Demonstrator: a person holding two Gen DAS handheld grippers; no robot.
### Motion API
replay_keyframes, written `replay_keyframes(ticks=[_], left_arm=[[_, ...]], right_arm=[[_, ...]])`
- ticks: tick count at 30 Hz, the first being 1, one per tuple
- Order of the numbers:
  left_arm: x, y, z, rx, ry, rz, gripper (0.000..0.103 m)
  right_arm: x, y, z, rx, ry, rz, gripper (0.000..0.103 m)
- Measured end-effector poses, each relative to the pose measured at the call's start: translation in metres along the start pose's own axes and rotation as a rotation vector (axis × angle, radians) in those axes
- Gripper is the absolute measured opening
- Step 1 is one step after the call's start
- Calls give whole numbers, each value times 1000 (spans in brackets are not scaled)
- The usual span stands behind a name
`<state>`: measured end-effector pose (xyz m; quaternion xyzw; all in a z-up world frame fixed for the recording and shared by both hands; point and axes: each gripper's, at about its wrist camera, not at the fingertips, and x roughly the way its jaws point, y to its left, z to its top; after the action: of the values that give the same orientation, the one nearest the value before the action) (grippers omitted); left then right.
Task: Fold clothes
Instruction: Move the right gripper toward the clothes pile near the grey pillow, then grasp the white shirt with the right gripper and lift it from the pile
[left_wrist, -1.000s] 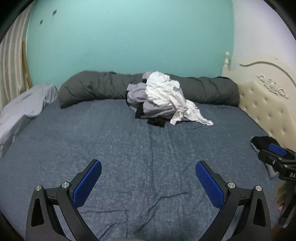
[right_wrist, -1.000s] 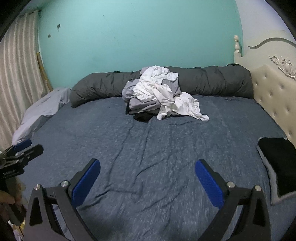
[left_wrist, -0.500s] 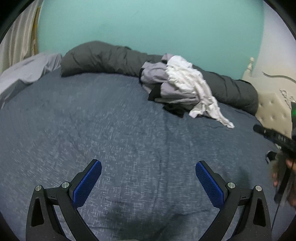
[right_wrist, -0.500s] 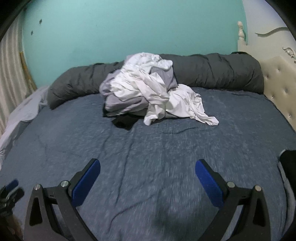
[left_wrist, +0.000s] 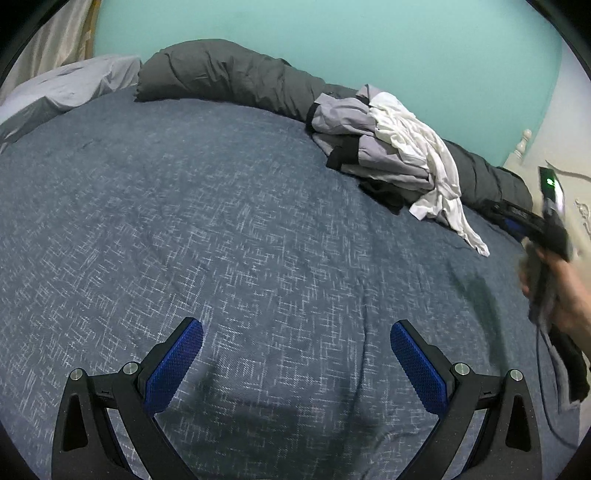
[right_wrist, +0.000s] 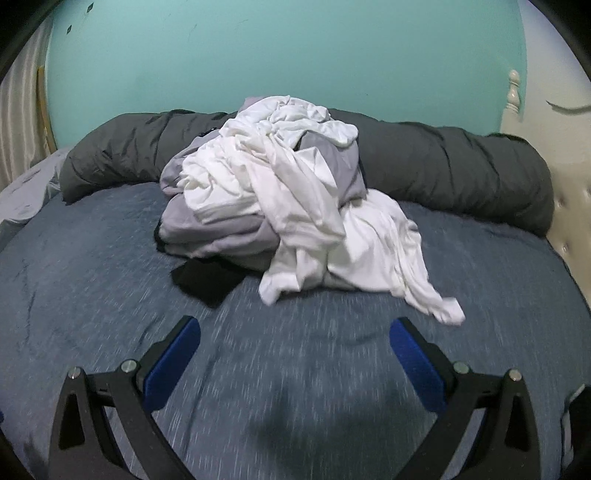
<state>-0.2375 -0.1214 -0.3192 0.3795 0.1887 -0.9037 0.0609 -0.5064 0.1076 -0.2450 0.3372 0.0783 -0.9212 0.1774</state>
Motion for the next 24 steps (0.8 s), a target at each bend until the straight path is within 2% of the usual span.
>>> replay_keyframes(ticks=[9,18,20,22,23,24], left_arm=[[10,16,-2,-16,-20,-3,103],[7,28,0,-20,-61,-9,103],[6,31,0,-18,-67,-7,103],[6,35,2,-22,-73,-3,103],[6,37,2,-25,-75,-1,103],[7,37,2,-26,-74,-1,103]], right_arm=[[66,7,49,19,0,-41,103],[106,17,69,-18,-8,-106,101],[114,19,71,-23,1,-103,94],[123,21,72,-38,30,-102,73],[125,23,71,-48,44,-104,67],[126,24,71,-55,51,-93,54]])
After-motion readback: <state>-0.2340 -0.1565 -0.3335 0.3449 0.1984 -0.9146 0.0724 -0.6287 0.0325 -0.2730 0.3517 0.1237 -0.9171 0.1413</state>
